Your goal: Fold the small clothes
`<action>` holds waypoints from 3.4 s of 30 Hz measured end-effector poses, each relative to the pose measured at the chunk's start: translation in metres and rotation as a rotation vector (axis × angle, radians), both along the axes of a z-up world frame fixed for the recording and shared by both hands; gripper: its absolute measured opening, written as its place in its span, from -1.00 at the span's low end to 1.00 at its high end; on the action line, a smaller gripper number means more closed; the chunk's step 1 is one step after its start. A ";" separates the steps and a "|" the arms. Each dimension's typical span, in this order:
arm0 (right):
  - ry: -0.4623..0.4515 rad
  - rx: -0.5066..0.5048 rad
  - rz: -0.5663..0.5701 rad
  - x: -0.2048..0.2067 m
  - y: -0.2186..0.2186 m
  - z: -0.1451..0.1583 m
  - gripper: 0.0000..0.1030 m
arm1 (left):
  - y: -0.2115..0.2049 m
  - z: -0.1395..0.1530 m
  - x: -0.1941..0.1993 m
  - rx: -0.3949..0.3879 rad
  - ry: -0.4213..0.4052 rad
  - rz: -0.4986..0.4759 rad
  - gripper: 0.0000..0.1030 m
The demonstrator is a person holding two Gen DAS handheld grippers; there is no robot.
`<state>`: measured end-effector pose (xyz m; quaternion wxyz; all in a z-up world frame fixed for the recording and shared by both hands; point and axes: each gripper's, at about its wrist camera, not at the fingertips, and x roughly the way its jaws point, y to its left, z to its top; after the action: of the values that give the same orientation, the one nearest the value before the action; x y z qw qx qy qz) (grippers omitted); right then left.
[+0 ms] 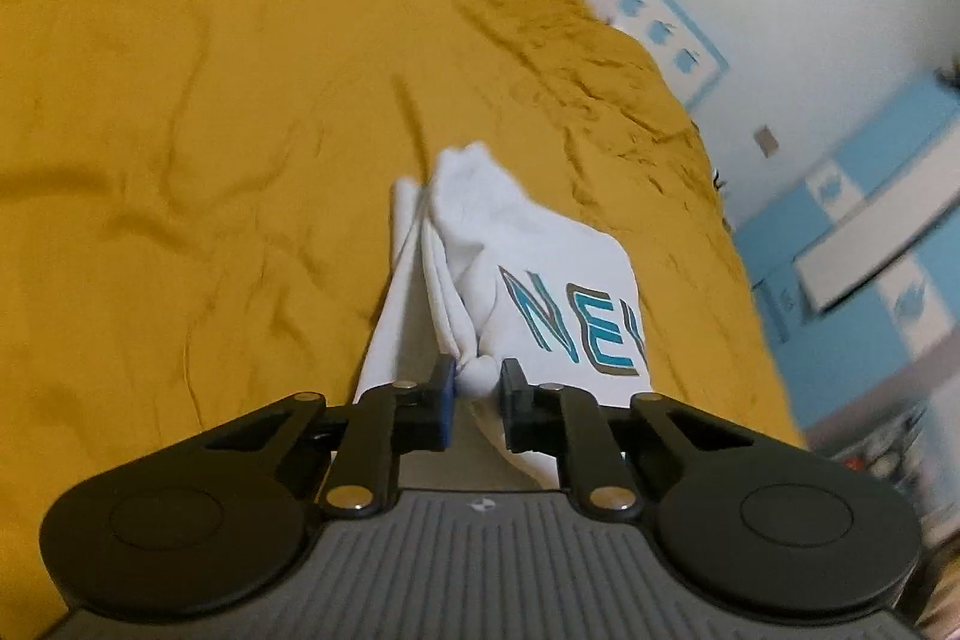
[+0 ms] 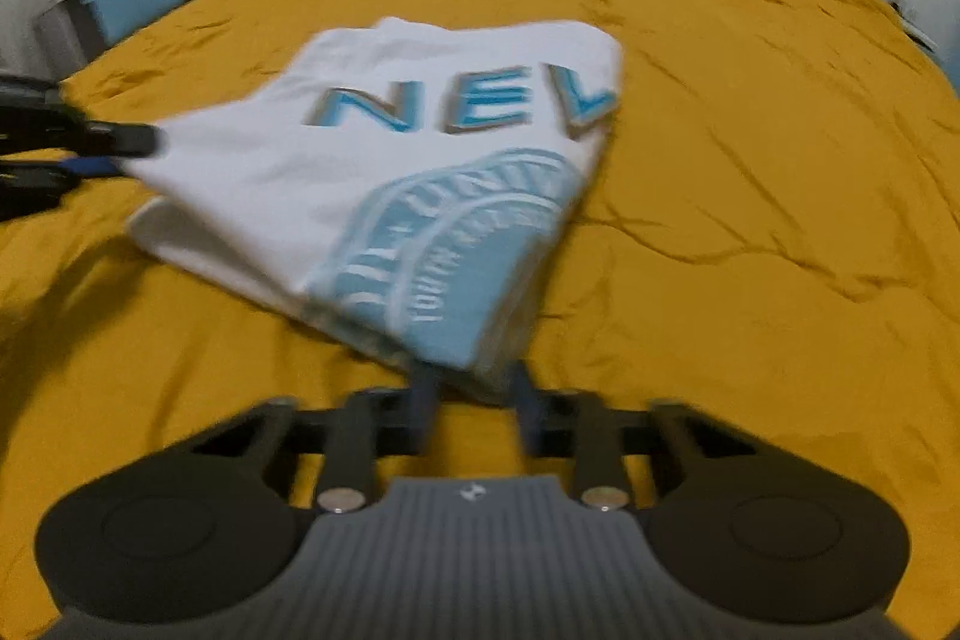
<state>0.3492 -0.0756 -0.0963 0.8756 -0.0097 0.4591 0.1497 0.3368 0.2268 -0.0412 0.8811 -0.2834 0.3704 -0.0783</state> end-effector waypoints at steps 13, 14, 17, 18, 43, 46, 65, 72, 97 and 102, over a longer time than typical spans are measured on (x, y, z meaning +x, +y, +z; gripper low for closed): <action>0.064 0.019 0.001 0.002 -0.009 -0.029 -1.00 | -0.006 -0.049 0.000 0.188 0.155 -0.007 -0.71; 0.067 0.017 0.000 0.003 -0.009 -0.031 -1.00 | -0.006 -0.051 0.000 0.189 0.161 -0.008 -0.70; 0.074 0.005 0.008 0.008 -0.008 -0.031 -1.00 | -0.004 -0.051 -0.003 0.172 0.171 0.002 -0.69; 0.077 0.006 0.010 0.009 -0.009 -0.031 -1.00 | -0.005 -0.049 -0.003 0.171 0.175 0.005 -0.69; -0.088 0.105 -0.028 0.062 -0.004 0.015 -0.98 | -0.071 -0.009 0.072 0.344 -0.033 -0.172 -0.69; -0.041 0.102 -0.038 0.069 -0.005 -0.003 -0.98 | -0.055 -0.034 0.084 0.384 0.002 -0.117 -0.88; 0.009 0.396 -0.208 0.118 -0.058 -0.003 0.22 | 0.011 -0.020 0.117 0.108 0.007 -0.049 0.46; 0.105 0.517 -0.265 0.147 -0.071 -0.033 0.23 | 0.035 -0.067 0.148 -0.084 0.138 -0.052 0.48; 0.183 0.752 -0.316 0.256 -0.071 -0.077 -0.85 | 0.015 -0.065 0.188 -0.098 0.035 -0.093 -0.50; 0.061 0.665 -0.232 0.238 -0.059 -0.029 -0.89 | -0.020 -0.014 0.153 0.141 -0.112 -0.122 -0.55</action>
<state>0.5875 -0.1343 -0.1256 0.8281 0.3326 0.4091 0.1906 0.4893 0.2073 -0.0547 0.9118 -0.1926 0.3418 -0.1213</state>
